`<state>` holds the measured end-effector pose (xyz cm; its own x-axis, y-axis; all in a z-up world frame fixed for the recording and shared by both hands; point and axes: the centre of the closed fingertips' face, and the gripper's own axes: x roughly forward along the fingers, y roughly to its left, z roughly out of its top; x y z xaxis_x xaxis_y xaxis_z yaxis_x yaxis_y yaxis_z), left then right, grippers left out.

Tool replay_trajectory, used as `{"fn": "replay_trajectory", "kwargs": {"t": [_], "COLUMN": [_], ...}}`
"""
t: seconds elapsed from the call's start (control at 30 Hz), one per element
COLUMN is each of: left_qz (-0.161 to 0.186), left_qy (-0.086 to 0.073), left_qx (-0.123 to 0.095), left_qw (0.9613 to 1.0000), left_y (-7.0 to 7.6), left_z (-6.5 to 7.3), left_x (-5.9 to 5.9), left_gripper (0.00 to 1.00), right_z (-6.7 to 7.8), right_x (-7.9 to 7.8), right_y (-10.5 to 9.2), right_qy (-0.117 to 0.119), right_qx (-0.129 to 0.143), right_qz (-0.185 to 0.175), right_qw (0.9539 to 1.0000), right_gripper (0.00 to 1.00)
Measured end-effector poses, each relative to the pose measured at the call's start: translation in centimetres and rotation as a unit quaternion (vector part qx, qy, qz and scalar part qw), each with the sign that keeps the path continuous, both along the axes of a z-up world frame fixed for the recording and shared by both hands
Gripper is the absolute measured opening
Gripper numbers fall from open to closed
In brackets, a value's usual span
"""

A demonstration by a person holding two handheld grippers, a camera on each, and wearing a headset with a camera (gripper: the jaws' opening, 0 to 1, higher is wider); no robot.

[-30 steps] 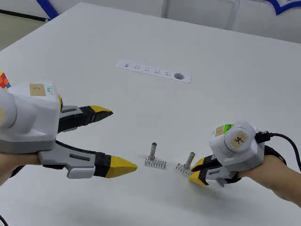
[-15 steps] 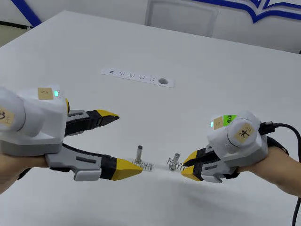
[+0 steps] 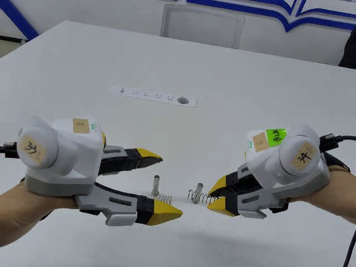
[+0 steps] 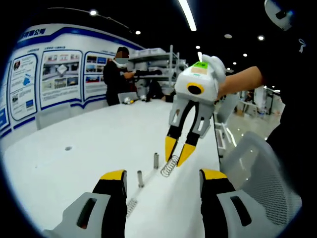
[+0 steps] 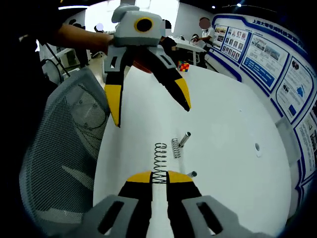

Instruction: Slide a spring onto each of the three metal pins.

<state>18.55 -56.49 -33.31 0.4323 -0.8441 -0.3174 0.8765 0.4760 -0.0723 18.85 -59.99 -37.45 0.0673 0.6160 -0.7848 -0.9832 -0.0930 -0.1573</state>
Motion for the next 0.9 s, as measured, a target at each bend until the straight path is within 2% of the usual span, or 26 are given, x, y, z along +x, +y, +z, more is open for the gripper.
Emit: {"fn": "replay_trajectory", "kwargs": {"t": [0.07,0.13,0.27,0.43,0.63,0.77,0.9], "left_qz": [-0.01,-0.026,-0.036,-0.048,-0.066,-0.071,-0.074], "left_qy": [0.001,0.016,0.019,0.021,0.028,0.026,0.023], "left_qx": [0.001,-0.006,0.004,0.009,0.006,0.012,0.017], "left_qw": [0.9999,0.9995,0.9992,0.9986,0.9974,0.9971,0.9969], "left_y": [-0.6,-1.2,-1.6,-2.0,-2.7,-2.9,-2.9], "left_z": [-0.2,-0.5,-1.2,-1.6,-1.7,-1.8,-1.8], "left_x": [-0.3,-0.9,-1.2,-1.7,-2.2,-2.2,-2.2], "left_gripper": [0.55,0.51,0.45,0.4,0.32,0.29,0.2], "right_z": [-0.2,-0.1,0.4,0.7,1.1,1.1,1.1], "right_x": [-0.3,-0.7,-1.2,-1.9,-2.8,-2.9,-3.0], "right_y": [-0.1,0.1,0.3,0.2,0.7,0.9,1.1], "right_qy": [-0.005,-0.006,-0.004,-0.007,-0.008,-0.007,-0.006], "right_qx": [-0.011,-0.011,-0.001,-0.002,0.002,0.004,0.006], "right_qz": [0.008,0.013,0.013,0.026,0.045,0.05,0.056], "right_qw": [0.9999,0.9998,0.9999,0.9996,0.999,0.9987,0.9984], "right_gripper": [0.11,0.11,0.11,0.11,0.11,0.11,0.11]}}
